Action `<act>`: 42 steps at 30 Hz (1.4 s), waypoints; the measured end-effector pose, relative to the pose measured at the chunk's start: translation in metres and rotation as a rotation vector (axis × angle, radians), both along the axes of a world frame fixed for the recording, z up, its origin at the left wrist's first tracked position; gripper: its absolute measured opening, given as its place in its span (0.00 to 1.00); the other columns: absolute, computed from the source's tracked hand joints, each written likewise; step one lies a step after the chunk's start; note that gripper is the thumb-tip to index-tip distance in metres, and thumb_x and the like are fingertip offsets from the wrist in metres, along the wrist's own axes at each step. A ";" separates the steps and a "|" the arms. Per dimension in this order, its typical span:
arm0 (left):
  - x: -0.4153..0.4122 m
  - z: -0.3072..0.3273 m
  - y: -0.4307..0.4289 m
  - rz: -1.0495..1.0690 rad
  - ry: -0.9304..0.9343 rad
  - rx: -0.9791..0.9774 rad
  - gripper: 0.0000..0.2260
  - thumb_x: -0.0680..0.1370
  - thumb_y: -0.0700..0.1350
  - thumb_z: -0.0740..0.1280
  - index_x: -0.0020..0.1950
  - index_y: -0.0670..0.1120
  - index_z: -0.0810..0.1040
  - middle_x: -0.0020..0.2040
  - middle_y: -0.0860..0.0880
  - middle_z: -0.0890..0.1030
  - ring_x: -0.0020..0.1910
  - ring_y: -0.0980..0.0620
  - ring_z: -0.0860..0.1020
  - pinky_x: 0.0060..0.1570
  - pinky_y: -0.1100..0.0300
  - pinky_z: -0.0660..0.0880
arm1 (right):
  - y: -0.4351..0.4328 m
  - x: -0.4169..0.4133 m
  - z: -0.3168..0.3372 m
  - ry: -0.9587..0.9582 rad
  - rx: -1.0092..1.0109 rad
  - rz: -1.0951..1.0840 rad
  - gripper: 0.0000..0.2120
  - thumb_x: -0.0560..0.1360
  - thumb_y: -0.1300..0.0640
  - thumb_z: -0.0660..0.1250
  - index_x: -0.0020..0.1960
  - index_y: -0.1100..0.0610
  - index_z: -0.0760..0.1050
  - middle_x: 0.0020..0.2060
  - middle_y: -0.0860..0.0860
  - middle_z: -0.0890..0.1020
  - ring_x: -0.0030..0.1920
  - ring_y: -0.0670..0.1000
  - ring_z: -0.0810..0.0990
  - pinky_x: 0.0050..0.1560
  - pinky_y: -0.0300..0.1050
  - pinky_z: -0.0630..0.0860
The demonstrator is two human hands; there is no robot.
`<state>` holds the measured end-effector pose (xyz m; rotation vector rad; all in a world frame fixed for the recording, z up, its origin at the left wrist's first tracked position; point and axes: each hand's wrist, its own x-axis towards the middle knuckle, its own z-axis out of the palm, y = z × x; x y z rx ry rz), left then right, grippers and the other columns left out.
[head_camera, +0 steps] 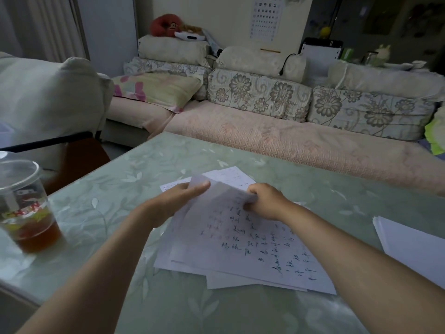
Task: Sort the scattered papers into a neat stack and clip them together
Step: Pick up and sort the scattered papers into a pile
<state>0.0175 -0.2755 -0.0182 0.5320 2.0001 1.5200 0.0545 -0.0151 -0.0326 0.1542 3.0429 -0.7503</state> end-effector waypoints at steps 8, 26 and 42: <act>0.005 0.002 0.014 0.230 0.482 -0.385 0.20 0.67 0.46 0.79 0.56 0.50 0.79 0.46 0.53 0.80 0.45 0.53 0.78 0.43 0.57 0.77 | 0.012 0.023 0.017 -0.125 -0.128 0.051 0.14 0.68 0.54 0.76 0.53 0.49 0.79 0.50 0.47 0.83 0.49 0.47 0.82 0.54 0.50 0.81; 0.077 0.035 0.097 0.445 0.023 0.292 0.26 0.73 0.46 0.75 0.67 0.45 0.70 0.56 0.45 0.81 0.51 0.47 0.82 0.51 0.49 0.80 | 0.076 0.155 0.052 0.517 -0.803 -0.380 0.07 0.76 0.63 0.71 0.48 0.50 0.81 0.46 0.45 0.85 0.47 0.45 0.84 0.43 0.38 0.78; 0.147 0.066 0.146 0.423 0.594 0.375 0.15 0.76 0.47 0.72 0.57 0.58 0.70 0.51 0.59 0.79 0.48 0.59 0.79 0.44 0.55 0.80 | 0.090 0.202 0.065 0.569 -0.748 -0.278 0.19 0.75 0.67 0.70 0.59 0.47 0.76 0.53 0.43 0.83 0.56 0.45 0.81 0.54 0.40 0.78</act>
